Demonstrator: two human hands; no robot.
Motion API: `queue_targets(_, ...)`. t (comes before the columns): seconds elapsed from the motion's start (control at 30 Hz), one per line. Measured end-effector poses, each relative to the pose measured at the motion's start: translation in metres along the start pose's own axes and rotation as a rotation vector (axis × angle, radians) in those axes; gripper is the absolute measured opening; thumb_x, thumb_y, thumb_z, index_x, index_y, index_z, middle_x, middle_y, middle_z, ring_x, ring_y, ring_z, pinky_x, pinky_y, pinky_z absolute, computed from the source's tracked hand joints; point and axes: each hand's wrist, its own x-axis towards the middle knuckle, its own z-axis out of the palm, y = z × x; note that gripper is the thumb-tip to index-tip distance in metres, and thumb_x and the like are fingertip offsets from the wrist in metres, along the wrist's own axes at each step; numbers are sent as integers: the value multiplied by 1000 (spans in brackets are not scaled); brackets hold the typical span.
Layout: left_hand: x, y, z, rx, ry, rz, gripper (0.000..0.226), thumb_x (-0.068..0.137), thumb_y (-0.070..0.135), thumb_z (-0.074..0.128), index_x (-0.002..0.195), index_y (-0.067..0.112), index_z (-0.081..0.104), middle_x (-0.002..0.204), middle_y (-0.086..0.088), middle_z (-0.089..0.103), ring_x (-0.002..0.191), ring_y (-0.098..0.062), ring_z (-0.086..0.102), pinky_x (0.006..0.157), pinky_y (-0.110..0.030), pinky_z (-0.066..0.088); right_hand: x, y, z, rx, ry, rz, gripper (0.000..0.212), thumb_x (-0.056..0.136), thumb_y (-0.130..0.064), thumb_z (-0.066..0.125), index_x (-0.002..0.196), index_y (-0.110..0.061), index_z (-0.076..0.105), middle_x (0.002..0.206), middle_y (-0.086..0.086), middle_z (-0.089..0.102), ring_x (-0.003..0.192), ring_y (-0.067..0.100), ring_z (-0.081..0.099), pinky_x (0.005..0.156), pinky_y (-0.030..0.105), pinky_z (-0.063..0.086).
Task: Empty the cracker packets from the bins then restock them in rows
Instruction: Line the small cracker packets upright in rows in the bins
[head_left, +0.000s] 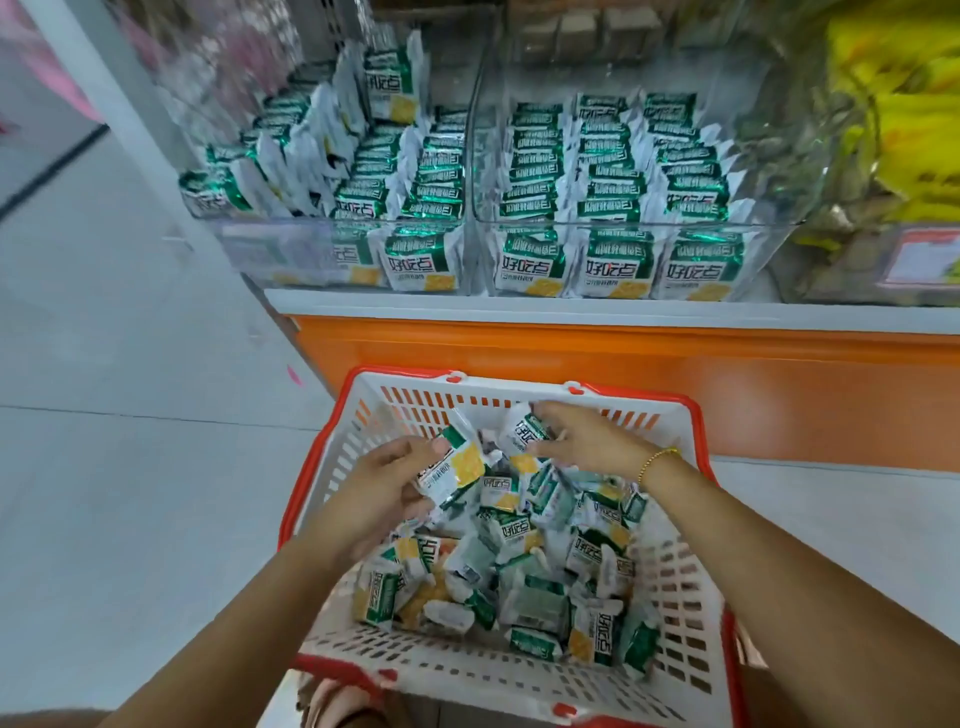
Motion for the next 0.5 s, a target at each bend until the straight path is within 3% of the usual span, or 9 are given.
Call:
queue_targets(0.03, -6, 9, -3, 20, -12, 22, 38, 72, 46, 77, 91, 17, 62, 123, 3, 60, 90, -16, 45, 66, -23, 50, -5, -14, -13, -5, 38, -59, 53, 91, -38, 62, 138, -22, 44, 137, 5, 51, 116, 20, 55, 91, 29, 47)
queue_targets(0.1, -18, 24, -8, 54, -7, 63, 44, 65, 49, 79, 89, 18, 59, 110, 2, 62, 77, -20, 48, 63, -23, 48, -18, -42, -36, -23, 116, -157, 31, 90, -37, 63, 118, -29, 55, 114, -4, 60, 102, 17, 58, 78, 27, 45)
queue_targets(0.17, -32, 40, -10, 115, -5, 81, 50, 63, 47, 84, 95, 16, 61, 95, -3, 57, 64, -15, 50, 57, -19, 46, -35, -71, -56, 65, 178, -240, 17, 88, -36, 65, 102, -29, 57, 95, -9, 61, 83, 14, 61, 69, 29, 49)
queue_targets(0.27, -51, 60, -11, 359, -11, 107, 55, 59, 40, 89, 103, 23, 62, 87, -11, 59, 64, -17, 58, 56, -20, 46, -63, -103, -77, 412, 155, -304, 18, 78, -29, 72, 93, -24, 64, 89, -2, 67, 69, 9, 62, 65, 22, 54)
queue_targets(0.33, -60, 71, -10, 458, -21, 117, 65, 49, 41, 92, 105, 27, 61, 94, -14, 68, 77, -25, 67, 63, -25, 50, -77, -116, -82, 492, 98, -356, 24, 67, -32, 73, 89, -22, 69, 93, 12, 69, 76, 14, 62, 71, 25, 54)
queue_targets(0.4, -65, 79, -8, 492, -39, 131, 72, 44, 42, 93, 105, 22, 61, 92, -15, 70, 82, -21, 67, 65, -25, 47, -84, -127, -78, 464, 39, -407, 32, 66, -37, 75, 89, -15, 73, 106, 22, 65, 89, 26, 62, 82, 36, 52)
queue_targets(0.43, -66, 84, -7, 461, -42, 148, 63, 49, 38, 91, 101, 16, 62, 90, -18, 68, 80, -19, 66, 62, -25, 46, -86, -131, -74, 449, 9, -416, 37, 67, -37, 75, 92, -10, 73, 108, 23, 63, 94, 30, 62, 86, 41, 49)
queue_targets(0.5, -68, 96, -4, 304, -40, 166, 24, 78, 16, 72, 95, 2, 63, 90, -19, 66, 72, -17, 65, 56, -24, 51, -87, -138, -66, 452, -39, -393, 38, 71, -32, 73, 97, -5, 71, 105, 16, 67, 96, 27, 63, 91, 40, 48)
